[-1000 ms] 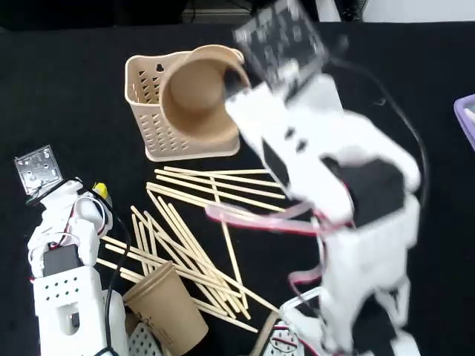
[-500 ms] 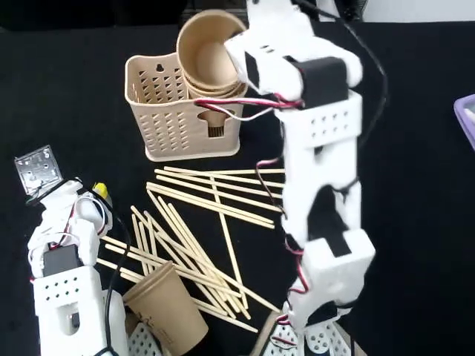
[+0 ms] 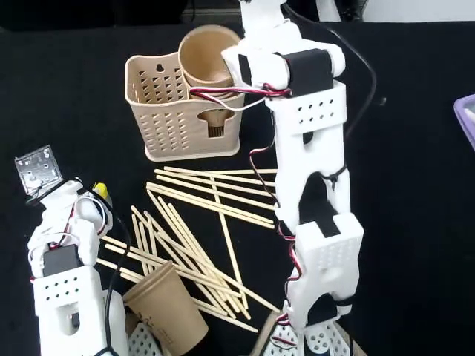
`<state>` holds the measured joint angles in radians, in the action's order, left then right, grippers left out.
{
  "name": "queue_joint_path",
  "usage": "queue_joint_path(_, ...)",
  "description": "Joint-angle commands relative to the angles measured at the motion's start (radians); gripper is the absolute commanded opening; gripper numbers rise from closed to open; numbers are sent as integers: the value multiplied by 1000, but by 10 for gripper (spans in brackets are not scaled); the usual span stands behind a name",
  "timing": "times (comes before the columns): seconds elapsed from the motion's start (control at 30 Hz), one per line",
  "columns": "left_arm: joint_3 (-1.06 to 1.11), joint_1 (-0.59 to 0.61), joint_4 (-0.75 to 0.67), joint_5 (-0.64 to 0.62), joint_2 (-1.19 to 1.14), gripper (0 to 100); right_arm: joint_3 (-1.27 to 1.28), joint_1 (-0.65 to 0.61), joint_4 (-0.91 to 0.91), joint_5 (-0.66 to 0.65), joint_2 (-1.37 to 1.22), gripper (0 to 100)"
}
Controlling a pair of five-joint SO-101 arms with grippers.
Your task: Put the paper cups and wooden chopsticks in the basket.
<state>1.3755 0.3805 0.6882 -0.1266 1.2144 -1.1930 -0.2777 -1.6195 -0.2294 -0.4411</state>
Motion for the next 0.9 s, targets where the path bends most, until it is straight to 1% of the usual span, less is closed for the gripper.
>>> queue_joint_path(0.0, -10, 5, -15, 0, 17, 173, -64, -8, 40, 14, 8, 221)
queue_joint_path(0.17, -10, 5, -15, 0, 17, 173, -74, -11, 21, 15, 22, 219)
queue_joint_path(0.37, -12, 4, -15, 0, 17, 173, -183, -40, -143, 8, 99, 219)
queue_joint_path(0.5, -10, 4, -15, 0, 17, 173, -177, -48, -147, 15, 179, 219)
queue_joint_path(0.63, -13, 4, -14, 0, 17, 173, -18, -52, -149, 15, 321, 219)
queue_joint_path(0.77, -15, 2, -11, 0, 17, 173, 288, -38, -147, 8, 513, 219)
queue_joint_path(0.87, -30, 2, -8, 0, 8, 173, 535, 2, -138, 6, 656, 219)
